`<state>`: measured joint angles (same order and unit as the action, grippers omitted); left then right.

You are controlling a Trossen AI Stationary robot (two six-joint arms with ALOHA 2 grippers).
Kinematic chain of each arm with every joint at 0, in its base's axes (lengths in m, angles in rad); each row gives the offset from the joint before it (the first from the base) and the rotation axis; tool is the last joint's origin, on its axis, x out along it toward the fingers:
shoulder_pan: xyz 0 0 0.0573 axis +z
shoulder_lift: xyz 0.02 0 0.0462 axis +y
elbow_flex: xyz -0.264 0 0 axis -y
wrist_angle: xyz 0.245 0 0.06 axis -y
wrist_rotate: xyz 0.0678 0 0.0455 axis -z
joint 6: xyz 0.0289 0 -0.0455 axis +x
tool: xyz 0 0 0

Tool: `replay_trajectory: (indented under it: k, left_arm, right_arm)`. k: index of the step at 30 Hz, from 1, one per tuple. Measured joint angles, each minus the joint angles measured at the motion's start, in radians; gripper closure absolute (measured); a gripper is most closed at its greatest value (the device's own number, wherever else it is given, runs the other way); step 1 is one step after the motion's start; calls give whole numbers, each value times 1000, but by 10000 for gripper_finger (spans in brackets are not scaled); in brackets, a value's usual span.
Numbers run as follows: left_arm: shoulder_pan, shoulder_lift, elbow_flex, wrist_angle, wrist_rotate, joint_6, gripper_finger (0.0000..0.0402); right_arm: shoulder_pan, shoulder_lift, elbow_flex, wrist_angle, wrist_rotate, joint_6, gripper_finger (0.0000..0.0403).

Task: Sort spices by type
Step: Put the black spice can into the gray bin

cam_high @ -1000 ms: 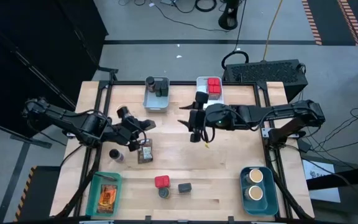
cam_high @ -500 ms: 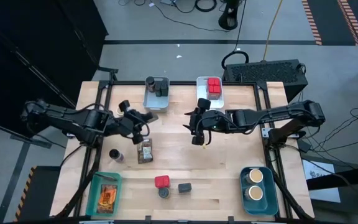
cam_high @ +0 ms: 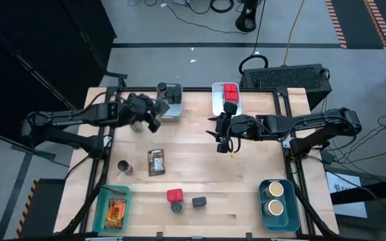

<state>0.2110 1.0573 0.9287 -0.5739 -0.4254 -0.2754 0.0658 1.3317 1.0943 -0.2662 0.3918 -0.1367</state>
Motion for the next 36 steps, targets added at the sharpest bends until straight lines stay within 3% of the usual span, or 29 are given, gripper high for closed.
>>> replay_trajectory:
  k: [9, 19, 28, 36]
  left_arm:
    - [163, 94, 31, -8, 135, -84, 265]
    - [293, 241, 119, -63, 138, -133, 265]
    - [294, 316, 118, 54, 163, -207, 265]
    - [268, 399, 118, 98, 122, -270, 265]
  right_arm:
    - [-1, -1, 0, -55, -1, 14, 204]
    - [-1, 0, 0, -86, -1, 17, 204]
    - [-1, 1, 0, -104, -1, 22, 204]
    - [-1, 1, 0, -114, -1, 29, 204]
